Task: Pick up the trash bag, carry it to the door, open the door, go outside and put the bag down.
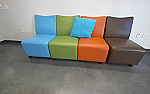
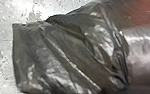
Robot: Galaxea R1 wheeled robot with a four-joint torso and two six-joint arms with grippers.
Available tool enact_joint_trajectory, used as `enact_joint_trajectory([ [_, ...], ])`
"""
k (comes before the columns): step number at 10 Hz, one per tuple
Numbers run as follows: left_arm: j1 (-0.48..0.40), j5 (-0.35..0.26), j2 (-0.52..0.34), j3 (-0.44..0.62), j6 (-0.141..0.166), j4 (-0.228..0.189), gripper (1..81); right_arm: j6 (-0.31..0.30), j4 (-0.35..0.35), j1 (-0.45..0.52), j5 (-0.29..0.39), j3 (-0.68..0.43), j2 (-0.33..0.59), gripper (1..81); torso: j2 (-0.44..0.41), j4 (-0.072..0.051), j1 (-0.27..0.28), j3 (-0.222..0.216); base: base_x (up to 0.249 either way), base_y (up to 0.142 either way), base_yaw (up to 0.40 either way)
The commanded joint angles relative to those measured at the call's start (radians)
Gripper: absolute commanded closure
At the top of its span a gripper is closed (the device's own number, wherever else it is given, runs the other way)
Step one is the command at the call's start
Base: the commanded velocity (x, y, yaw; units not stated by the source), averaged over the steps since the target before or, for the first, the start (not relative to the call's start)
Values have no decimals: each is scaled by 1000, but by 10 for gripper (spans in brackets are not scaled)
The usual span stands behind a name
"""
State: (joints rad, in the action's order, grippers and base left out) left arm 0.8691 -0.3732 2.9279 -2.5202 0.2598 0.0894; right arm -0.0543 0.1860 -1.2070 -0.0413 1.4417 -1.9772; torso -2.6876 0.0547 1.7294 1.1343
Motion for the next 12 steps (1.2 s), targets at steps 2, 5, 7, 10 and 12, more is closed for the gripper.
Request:
enact_joint_trajectory([
  [2, -78, -75, -2, -11, -10, -3, 10, -4, 12, 68, 46, -12, 58, 10, 0, 0, 1, 8, 0, 0, 0],
  [5, -72, -72, 8, -51, -10, -2, 10, -3, 12, 60, 44, -12, 58, 10, 0, 0, 2, 16, 0, 0, 0],
  [7, -68, -72, 7, -51, -10, 0, 10, -3, 12, 59, 44, -11, 55, 10, 0, 0, 2, 17, 0, 0, 0],
  [10, -66, -64, 5, -51, -10, -2, 10, -3, 12, 59, 44, -5, 48, 10, 0, 0, 2, 17, 0, 0, 0],
  [12, -66, -61, 8, -51, -20, -14, 811, -3, 12, 59, 46, 5, 42, 10, 0, 0, 2, 17, 0, 0, 0],
])
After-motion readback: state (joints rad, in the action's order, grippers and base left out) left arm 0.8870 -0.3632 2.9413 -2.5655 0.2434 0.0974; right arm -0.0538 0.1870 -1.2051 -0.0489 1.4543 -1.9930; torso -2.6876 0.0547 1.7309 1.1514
